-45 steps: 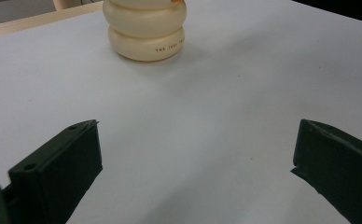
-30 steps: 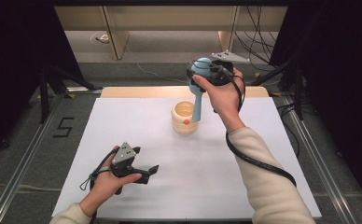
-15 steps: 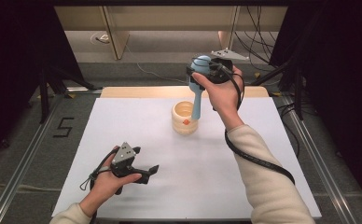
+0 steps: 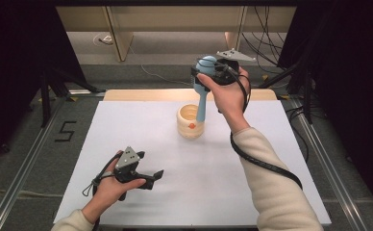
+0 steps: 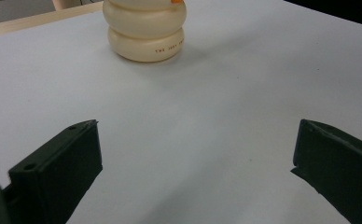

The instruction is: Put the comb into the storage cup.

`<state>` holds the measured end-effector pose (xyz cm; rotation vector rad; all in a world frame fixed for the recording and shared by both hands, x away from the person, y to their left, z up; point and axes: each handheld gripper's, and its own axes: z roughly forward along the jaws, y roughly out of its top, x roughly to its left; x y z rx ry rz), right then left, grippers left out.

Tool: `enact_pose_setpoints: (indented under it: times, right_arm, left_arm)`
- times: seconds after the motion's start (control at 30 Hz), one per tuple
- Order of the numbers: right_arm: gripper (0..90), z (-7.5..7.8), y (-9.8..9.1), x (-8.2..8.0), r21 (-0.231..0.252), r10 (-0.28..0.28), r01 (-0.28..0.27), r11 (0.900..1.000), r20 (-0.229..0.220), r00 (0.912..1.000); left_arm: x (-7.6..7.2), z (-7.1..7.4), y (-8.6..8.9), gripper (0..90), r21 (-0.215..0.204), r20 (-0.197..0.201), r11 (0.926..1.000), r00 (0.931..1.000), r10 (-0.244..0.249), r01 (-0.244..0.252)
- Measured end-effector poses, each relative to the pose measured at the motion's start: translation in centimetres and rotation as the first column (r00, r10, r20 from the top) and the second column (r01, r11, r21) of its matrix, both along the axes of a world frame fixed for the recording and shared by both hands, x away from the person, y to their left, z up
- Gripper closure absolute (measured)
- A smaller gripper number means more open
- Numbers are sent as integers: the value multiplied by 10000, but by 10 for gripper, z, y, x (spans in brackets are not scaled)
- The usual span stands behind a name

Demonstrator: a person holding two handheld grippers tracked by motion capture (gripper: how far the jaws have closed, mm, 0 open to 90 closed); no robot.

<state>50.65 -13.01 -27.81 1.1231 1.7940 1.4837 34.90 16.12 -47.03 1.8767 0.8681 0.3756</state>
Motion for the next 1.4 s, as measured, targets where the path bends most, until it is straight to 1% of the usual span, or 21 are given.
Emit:
enact_pose_setpoints:
  times: [0.17, 0.5, 0.9, 1.13, 1.2, 1.4]
  right_arm:
    - [207, 0, 0, 1, 76, -14, 14, 10000, 54, 10000]
    - [207, 1, 2, 1, 58, -52, 51, 10000, 222, 9997]
    - [207, 1, 6, 4, 114, -75, 72, 9999, 286, 9996]
    - [207, 1, 8, 6, 93, -116, 113, 9999, 338, 9994]
    - [207, 1, 8, 6, 18, -93, 92, 10000, 342, 9994]
    - [207, 0, 10, 8, 65, -116, 114, 9999, 339, 9994]
  left_arm:
    - [0, 0, 0, 5, 5, 6, 10000, 10000, 7, -7]
    - [0, 0, 0, 5, -6, 10, 10000, 10000, 7, -7]
    - [1, 0, 1, 5, -30, 13, 10000, 10000, 51, -51]
    - [1, 1, 1, 5, -18, 20, 10000, 10000, 34, -34]
    - [1, 1, 2, 5, -30, 33, 10000, 10000, 56, -56]
    - [1, 1, 2, 5, -36, 42, 10000, 10000, 66, -66]
